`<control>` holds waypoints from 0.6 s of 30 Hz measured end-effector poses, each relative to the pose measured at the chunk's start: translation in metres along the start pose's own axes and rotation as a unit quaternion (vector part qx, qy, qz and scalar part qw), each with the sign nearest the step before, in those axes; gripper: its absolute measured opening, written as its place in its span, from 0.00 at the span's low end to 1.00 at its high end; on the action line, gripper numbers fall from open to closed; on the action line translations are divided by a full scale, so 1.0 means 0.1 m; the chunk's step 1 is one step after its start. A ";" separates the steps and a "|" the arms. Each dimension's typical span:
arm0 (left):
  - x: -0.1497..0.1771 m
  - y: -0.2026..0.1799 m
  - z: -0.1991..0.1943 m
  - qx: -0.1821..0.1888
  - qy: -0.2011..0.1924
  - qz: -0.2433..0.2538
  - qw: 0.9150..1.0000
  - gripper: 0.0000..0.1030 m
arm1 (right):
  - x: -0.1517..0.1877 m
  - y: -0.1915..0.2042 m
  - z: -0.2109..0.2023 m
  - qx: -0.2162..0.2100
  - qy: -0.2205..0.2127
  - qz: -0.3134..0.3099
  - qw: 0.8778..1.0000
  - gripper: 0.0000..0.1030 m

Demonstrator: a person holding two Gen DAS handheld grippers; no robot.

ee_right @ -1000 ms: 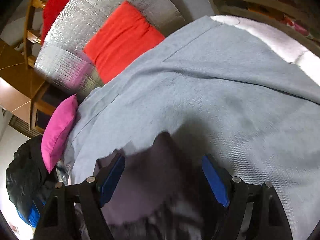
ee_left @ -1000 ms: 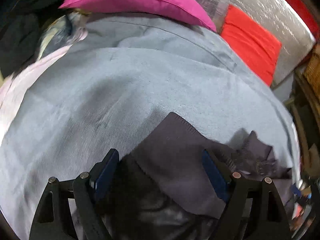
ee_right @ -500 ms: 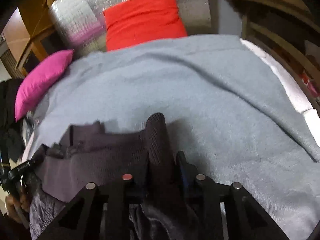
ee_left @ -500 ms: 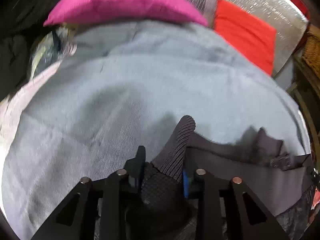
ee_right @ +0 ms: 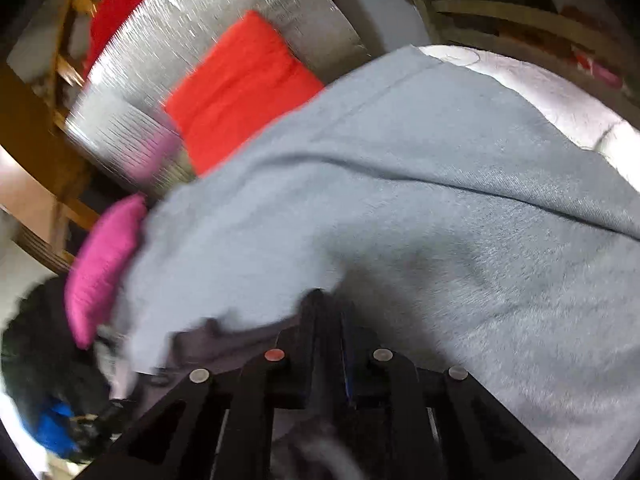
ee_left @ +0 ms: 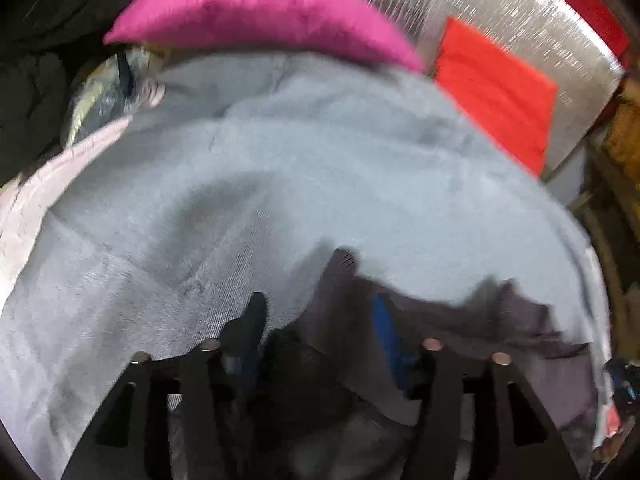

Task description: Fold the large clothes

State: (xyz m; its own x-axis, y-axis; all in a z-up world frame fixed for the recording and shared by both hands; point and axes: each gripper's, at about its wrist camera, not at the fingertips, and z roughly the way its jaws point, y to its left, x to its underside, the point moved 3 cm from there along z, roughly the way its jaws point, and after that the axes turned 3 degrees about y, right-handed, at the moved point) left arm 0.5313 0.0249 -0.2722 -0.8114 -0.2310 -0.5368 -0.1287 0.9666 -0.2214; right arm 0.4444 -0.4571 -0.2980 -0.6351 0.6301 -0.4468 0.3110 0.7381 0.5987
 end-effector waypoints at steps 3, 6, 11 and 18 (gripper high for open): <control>0.05 -0.07 -0.38 0.013 -0.039 0.014 0.999 0.74 | 0.08 0.06 -0.31 -0.017 -0.011 0.001 1.000 0.94; 0.16 -0.12 -0.60 0.016 -0.043 0.038 0.998 0.78 | 0.23 0.05 -0.65 -0.007 -0.028 -0.023 0.999 0.94; 0.53 0.09 -0.66 -0.015 0.003 0.055 0.998 0.78 | 0.63 -0.20 -0.85 0.028 0.009 -0.033 0.999 0.94; 1.02 0.78 -0.77 -0.059 0.030 -0.015 0.998 0.78 | 1.05 -0.31 -0.83 0.061 0.052 -0.051 0.995 0.79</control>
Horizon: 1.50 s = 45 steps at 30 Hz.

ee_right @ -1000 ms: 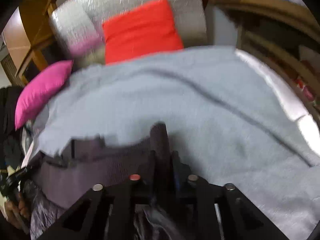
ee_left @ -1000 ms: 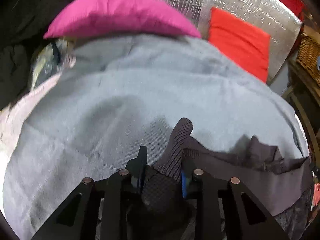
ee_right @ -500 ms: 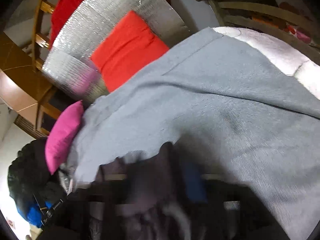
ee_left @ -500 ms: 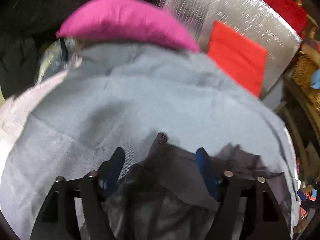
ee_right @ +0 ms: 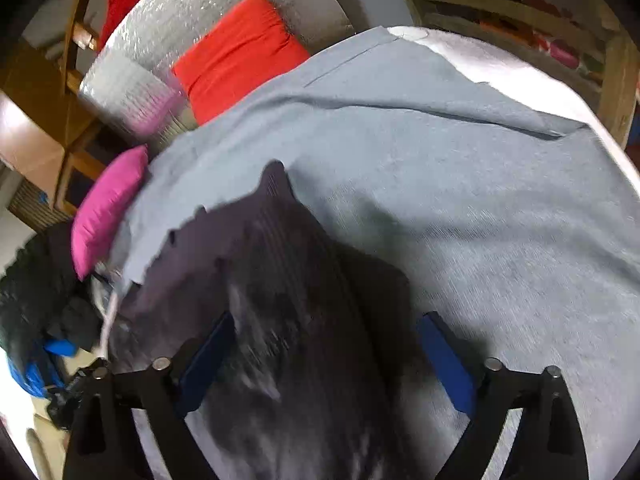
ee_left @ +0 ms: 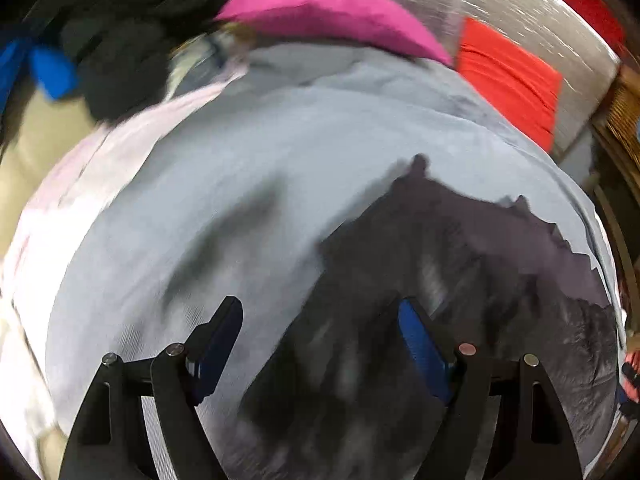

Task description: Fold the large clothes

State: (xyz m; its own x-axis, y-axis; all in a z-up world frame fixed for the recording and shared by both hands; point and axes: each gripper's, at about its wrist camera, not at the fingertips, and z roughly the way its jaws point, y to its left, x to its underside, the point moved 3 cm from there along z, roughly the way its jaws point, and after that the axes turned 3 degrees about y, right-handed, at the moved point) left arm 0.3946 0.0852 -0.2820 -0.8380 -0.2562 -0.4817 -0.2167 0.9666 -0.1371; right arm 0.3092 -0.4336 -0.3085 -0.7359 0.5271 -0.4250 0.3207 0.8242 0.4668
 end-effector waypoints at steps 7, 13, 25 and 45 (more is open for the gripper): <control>0.13 0.06 0.34 -0.053 0.029 0.024 0.998 0.91 | 0.20 -0.04 0.27 0.055 0.028 -0.020 0.998 0.78; -0.03 -0.13 -0.19 -0.026 -0.078 0.042 0.996 0.89 | 0.04 0.16 -0.26 0.000 -0.078 -0.026 0.997 0.78; 0.56 -1.44 -0.08 0.020 -0.066 0.245 0.967 0.89 | 0.66 1.23 0.40 -0.041 0.020 -0.198 0.979 0.47; -0.08 -0.77 0.52 -0.028 0.019 0.109 0.993 0.90 | -0.29 0.19 0.50 -0.050 0.003 0.001 0.999 0.64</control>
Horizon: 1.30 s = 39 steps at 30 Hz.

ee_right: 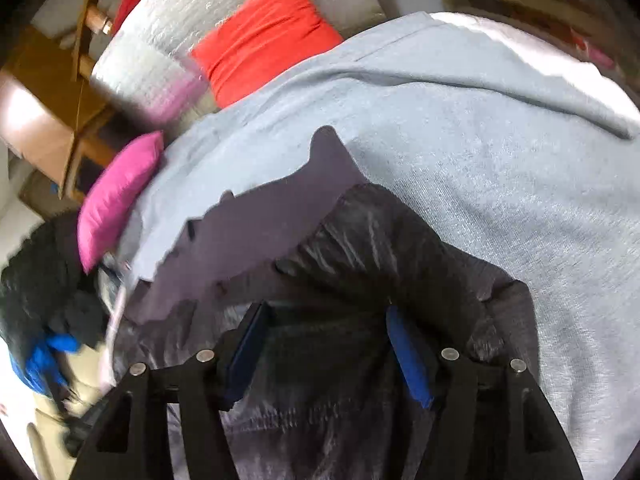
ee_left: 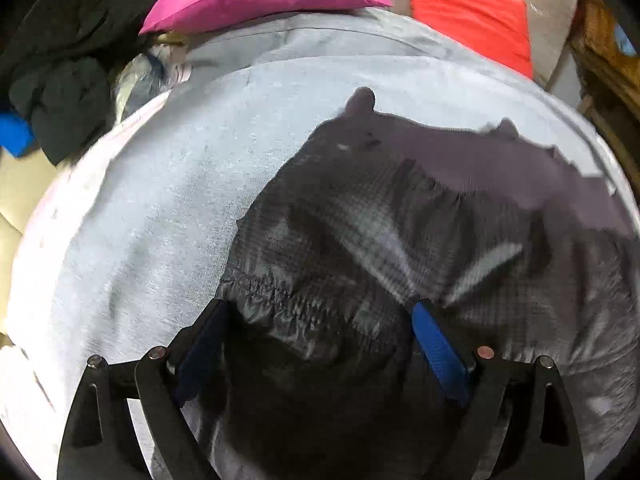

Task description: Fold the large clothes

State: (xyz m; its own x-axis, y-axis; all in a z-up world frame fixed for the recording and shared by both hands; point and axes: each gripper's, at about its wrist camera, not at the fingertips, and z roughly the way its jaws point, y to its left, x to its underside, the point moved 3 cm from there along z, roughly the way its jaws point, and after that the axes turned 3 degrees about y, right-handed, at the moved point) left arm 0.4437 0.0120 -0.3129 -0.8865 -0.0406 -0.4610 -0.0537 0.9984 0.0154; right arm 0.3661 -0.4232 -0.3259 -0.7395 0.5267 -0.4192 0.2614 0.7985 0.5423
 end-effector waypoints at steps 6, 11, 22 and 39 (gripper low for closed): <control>-0.10 0.29 -0.43 0.026 -0.065 -0.011 0.997 0.90 | 0.06 -0.02 -0.48 -0.021 -0.031 -0.012 0.999 0.64; -0.09 0.92 -0.30 0.055 -0.029 -0.102 0.993 0.90 | 0.21 -0.29 -0.65 -0.013 0.001 -0.010 1.000 0.65; -0.05 0.66 0.12 0.059 0.042 -0.083 0.994 0.90 | 0.35 -0.47 -0.45 0.002 0.045 -0.043 0.998 0.66; -0.20 0.42 0.39 0.233 0.106 -0.048 0.966 0.98 | 0.30 -0.90 -0.29 -0.234 0.121 0.101 0.959 0.88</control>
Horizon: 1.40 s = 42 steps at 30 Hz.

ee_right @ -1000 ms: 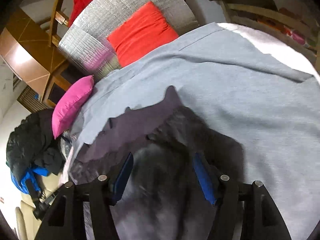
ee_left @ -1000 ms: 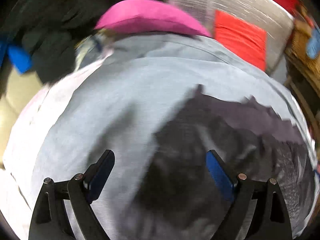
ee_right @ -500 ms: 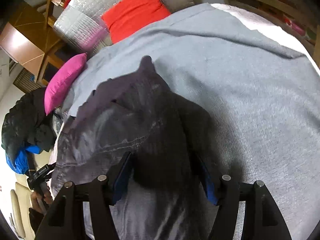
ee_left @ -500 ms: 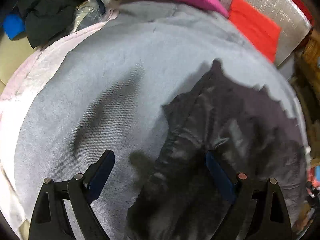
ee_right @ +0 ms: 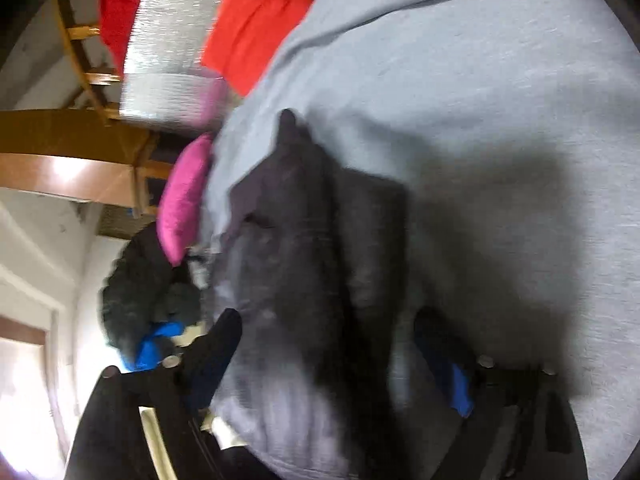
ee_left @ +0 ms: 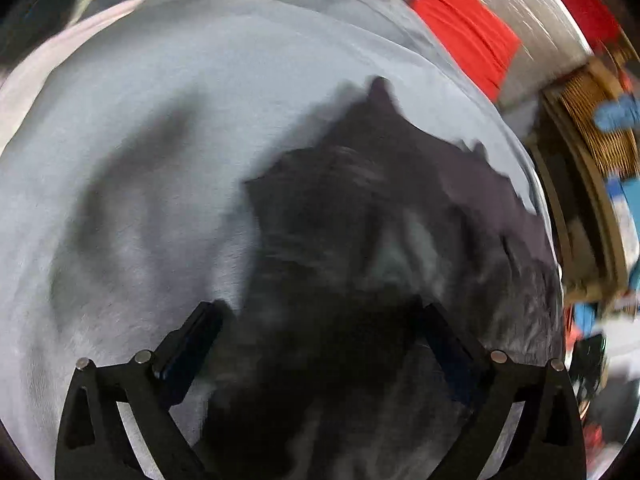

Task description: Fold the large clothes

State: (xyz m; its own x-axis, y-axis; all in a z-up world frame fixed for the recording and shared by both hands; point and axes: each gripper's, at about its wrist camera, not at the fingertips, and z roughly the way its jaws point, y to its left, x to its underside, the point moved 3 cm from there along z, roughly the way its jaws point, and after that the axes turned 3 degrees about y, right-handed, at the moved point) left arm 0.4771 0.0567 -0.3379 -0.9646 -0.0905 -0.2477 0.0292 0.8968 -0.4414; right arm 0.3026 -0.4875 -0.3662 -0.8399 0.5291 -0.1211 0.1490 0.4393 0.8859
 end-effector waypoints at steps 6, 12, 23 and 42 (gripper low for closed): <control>0.02 -0.27 0.14 0.022 0.018 0.031 0.999 0.98 | 0.05 0.34 0.48 0.032 0.023 -0.062 0.997 0.89; -0.05 -0.20 0.01 0.051 -0.036 -0.007 0.998 0.74 | 0.08 0.52 0.54 0.105 -0.024 -0.092 0.990 0.54; -0.24 -0.34 0.15 -0.022 -0.073 -0.001 0.997 0.63 | -0.23 0.72 0.46 0.185 -0.118 -0.129 0.967 0.36; 0.19 -0.04 -0.17 0.015 -0.063 -0.026 0.998 0.52 | -0.20 0.28 0.33 0.119 -0.075 -0.042 0.989 0.47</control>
State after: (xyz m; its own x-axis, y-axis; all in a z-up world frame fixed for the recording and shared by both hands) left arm 0.4544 0.0584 -0.3265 -0.9243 -0.1917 -0.3300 -0.0097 0.8762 -0.4818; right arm 0.3404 -0.4616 -0.3540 -0.7710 0.5765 -0.2706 0.2156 0.6361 0.7409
